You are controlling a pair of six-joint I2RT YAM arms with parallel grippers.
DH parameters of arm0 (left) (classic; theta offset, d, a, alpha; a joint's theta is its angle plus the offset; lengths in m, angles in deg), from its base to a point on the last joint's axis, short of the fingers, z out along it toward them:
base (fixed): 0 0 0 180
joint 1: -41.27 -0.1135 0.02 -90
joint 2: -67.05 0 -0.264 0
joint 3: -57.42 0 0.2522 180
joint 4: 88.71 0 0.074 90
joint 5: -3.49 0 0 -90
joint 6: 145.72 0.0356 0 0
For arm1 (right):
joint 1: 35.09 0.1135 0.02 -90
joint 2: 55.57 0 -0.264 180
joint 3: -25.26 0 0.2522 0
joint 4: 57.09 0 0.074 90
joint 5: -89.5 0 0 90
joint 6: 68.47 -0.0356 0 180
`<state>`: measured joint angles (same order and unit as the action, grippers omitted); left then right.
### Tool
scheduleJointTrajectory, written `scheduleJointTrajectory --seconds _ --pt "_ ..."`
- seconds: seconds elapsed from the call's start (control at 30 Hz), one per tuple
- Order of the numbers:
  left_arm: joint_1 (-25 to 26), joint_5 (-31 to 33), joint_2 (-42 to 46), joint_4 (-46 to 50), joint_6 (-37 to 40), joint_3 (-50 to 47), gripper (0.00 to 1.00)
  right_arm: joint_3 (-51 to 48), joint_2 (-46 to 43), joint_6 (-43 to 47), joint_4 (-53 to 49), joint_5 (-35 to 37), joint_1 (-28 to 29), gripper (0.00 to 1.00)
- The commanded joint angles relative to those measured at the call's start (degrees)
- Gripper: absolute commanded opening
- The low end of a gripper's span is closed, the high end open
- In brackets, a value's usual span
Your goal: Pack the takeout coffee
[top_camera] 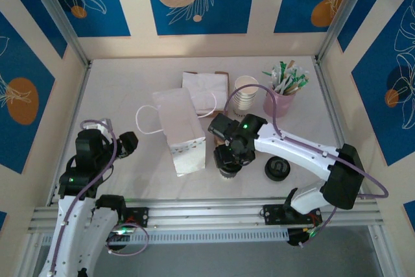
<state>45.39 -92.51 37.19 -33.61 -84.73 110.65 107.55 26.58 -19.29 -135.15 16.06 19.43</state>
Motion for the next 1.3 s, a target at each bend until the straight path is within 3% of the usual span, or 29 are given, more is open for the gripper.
scheduleJointTrajectory --seconds 0.0,0.7,0.87,1.1,1.27 --pt "-1.0 -0.9 -0.4 -0.8 0.5 -0.3 0.7 0.5 2.0 -1.2 -3.1 1.8 0.7 0.77" --pt "-1.0 -0.8 -0.5 -0.8 0.5 -0.4 0.7 -2.3 10.2 -7.8 -10.0 10.3 2.5 0.75" --pt "-1.0 -0.7 -0.5 -0.7 0.6 -0.4 0.7 -2.8 9.1 -8.7 -7.7 8.5 2.7 0.74" --pt "-1.0 -0.7 -0.4 -0.8 0.5 -0.3 0.7 -7.4 1.9 -9.2 0.5 -0.8 -0.9 0.72" --pt "-1.0 -0.8 -0.5 -0.8 0.5 -0.4 0.7 -7.1 4.7 -10.3 -5.3 4.6 -1.1 0.71"
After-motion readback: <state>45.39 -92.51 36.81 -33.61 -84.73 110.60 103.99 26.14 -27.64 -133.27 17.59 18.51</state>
